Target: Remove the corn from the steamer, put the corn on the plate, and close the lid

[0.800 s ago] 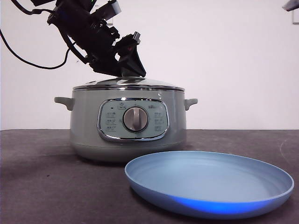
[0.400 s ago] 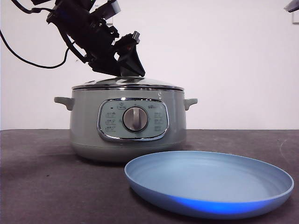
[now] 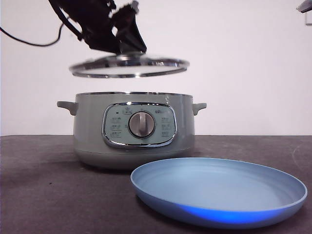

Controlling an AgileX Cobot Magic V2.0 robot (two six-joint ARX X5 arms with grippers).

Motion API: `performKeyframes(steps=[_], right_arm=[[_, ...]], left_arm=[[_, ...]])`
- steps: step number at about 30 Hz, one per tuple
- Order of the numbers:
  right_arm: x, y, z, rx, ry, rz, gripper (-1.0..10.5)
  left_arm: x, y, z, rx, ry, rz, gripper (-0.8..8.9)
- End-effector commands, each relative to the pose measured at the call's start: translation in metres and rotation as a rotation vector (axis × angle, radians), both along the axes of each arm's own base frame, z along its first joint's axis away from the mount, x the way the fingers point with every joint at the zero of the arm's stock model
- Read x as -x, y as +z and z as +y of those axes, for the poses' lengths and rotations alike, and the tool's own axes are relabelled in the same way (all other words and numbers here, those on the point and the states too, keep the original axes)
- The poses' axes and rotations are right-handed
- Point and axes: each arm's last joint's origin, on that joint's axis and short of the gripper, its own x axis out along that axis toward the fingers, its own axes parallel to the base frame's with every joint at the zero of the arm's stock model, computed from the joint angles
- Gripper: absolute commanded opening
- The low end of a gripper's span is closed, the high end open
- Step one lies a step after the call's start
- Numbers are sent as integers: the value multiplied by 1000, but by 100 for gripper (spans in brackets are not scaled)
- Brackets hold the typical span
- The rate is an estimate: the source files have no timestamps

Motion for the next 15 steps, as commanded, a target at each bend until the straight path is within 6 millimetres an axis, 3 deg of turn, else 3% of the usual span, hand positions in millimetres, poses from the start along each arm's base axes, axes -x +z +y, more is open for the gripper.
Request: performKeyframes(steps=[1,15], right_arm=[[0,1,0,0,0,-4,630],[-16,6,3,-43,-20,-83,630]], left_arm=[[10,29,5,41,0,-74,-12],[99,95,47,36,33,-93,-8]])
